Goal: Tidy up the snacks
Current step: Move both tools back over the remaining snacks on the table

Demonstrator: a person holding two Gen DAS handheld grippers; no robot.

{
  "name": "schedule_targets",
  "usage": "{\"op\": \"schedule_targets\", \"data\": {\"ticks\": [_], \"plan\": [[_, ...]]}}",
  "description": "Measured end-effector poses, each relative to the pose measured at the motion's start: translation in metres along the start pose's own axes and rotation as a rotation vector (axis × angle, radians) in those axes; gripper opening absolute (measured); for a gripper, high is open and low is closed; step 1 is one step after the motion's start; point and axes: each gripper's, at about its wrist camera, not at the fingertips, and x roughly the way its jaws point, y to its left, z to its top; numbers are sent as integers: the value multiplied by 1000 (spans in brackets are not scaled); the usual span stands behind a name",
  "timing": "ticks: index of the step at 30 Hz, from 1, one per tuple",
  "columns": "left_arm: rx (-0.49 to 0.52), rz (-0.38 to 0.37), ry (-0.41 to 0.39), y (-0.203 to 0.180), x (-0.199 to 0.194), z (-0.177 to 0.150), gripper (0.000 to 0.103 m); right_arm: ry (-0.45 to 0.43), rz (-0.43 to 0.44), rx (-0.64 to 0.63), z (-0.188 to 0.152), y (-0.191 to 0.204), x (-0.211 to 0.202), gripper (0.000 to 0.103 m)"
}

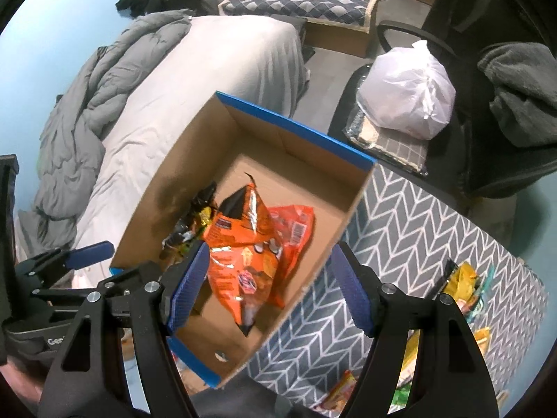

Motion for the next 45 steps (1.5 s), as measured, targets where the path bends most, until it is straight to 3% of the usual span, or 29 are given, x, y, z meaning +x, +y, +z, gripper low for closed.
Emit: {"op": "schedule_targets", "data": {"ticks": [15, 35, 45], "plan": [[157, -29, 71, -80, 10, -46, 79, 0, -50, 72, -47, -63, -31, 74], [380, -38, 160, -181, 27, -101, 79, -4, -107, 253, -140, -177, -82, 74], [415, -40, 244, -213, 55, -119, 81, 37, -143, 329, -186, -240, -88, 73]]}}
